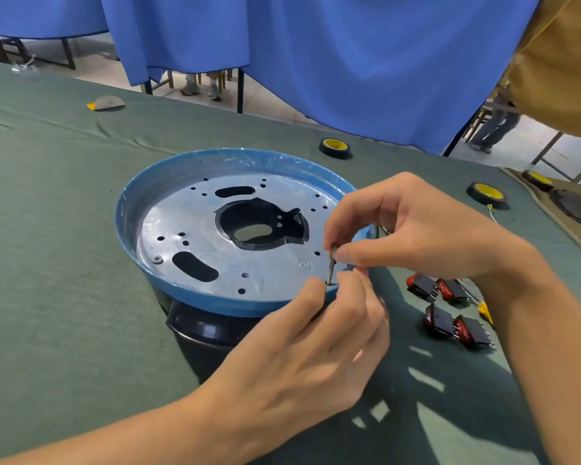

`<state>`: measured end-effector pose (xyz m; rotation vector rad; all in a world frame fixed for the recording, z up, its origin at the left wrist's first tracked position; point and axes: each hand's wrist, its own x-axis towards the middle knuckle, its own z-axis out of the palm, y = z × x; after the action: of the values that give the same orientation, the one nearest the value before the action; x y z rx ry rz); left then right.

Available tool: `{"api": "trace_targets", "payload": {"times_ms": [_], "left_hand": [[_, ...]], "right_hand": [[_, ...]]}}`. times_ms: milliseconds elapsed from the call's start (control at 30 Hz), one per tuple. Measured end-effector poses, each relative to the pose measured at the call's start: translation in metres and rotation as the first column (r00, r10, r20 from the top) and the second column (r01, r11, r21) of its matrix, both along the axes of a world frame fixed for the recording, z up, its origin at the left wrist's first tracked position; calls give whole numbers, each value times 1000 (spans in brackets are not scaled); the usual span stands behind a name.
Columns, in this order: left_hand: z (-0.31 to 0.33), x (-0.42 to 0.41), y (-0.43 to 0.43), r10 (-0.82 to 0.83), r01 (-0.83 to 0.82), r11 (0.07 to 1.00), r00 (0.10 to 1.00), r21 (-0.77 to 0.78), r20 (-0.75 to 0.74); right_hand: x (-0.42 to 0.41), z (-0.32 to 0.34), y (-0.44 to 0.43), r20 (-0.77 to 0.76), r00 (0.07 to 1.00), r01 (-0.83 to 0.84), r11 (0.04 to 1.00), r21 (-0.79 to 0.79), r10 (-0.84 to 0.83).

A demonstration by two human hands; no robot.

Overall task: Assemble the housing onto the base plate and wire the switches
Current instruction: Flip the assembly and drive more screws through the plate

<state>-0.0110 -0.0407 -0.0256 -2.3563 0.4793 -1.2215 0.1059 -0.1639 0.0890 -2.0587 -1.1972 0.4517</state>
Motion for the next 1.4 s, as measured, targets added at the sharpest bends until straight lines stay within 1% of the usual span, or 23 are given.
{"api": "trace_targets", "payload": {"times_ms": [167, 367, 433, 500, 567, 667, 833, 1100, 1267, 1400], "left_hand": [[-1, -2, 1, 18, -19, 999, 999, 34, 28], [2, -1, 1, -17, 13, 999, 995, 38, 101], [4, -2, 0, 17, -19, 1000, 989, 8, 146], [8, -4, 0, 76, -64, 996, 978, -68, 194], [14, -5, 3, 120, -91, 985, 971, -143, 206], [18, -8, 8, 188, -157, 973, 966, -171, 178], [23, -13, 5, 262, -251, 957, 963, -148, 59], [24, -16, 3, 260, -257, 960, 966, -110, 16], [23, -18, 2, 247, -243, 961, 969, -134, 16], [21, -22, 1, 199, -199, 968, 980, -154, -15]], "right_hand": [[-5, 2, 2, 28, 999, 16, 1000, -27, -15], [-11, 6, 1, 99, 995, 40, 997, -64, -33], [-12, 8, 1, 114, 993, 49, 996, -72, -41], [-14, 10, 1, 120, 992, 54, 996, -71, -45], [-16, 11, 1, 125, 991, 55, 996, -66, -47], [-18, 11, 1, 153, 988, 38, 996, -77, -25], [-19, 9, 0, 191, 982, 12, 997, -75, 2], [-20, 7, -2, 191, 981, 4, 997, -74, 11], [-20, 7, -1, 197, 980, 4, 997, -77, 12], [-20, 3, 1, 208, 978, 9, 994, -110, 14]]}}
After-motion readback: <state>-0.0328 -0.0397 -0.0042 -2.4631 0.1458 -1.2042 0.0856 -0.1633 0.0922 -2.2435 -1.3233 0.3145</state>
